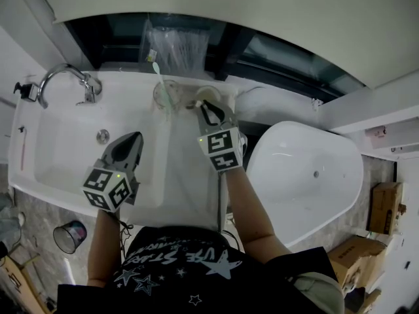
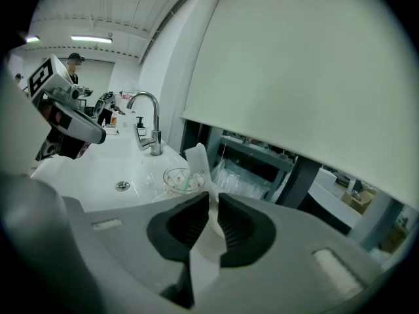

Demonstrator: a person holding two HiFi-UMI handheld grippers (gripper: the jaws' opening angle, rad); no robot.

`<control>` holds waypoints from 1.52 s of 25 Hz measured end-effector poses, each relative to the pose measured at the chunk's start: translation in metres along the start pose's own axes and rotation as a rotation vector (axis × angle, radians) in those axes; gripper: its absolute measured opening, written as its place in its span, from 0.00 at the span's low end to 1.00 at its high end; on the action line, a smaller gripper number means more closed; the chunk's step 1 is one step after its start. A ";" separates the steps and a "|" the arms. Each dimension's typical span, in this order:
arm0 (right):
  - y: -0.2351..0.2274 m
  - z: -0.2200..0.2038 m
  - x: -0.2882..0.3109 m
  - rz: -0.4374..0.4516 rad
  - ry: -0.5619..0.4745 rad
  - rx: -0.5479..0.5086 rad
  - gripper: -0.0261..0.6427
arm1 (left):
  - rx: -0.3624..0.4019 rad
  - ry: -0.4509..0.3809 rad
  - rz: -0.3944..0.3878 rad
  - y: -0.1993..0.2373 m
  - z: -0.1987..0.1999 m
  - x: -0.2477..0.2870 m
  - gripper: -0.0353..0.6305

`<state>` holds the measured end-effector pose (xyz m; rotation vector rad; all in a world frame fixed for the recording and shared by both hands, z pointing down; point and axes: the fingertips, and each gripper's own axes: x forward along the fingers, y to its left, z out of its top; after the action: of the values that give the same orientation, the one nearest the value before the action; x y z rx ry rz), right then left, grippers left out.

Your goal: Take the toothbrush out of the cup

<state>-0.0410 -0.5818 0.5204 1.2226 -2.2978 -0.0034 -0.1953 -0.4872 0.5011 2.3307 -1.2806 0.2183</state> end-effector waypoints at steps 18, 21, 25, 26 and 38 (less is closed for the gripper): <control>-0.001 0.070 -0.092 -0.134 -0.164 -0.001 0.10 | 0.023 -0.115 0.000 -0.024 0.014 -0.084 0.06; 0.012 0.077 -0.113 -0.135 -0.191 0.021 0.10 | 0.031 -0.130 -0.007 -0.030 0.013 -0.102 0.06; 0.035 0.072 -0.139 -0.120 -0.200 0.071 0.10 | 0.034 -0.143 -0.016 -0.041 0.006 -0.128 0.06; 0.041 0.069 -0.146 -0.115 -0.198 0.086 0.10 | 0.035 -0.146 -0.019 -0.045 0.004 -0.134 0.06; 0.122 0.043 -0.231 -0.081 -0.174 0.149 0.10 | 0.038 -0.151 -0.042 -0.087 -0.043 -0.225 0.06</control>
<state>-0.0511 -0.3416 0.4084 1.4411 -2.4322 0.0349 -0.2438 -0.2575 0.4307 2.4429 -1.3066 0.0541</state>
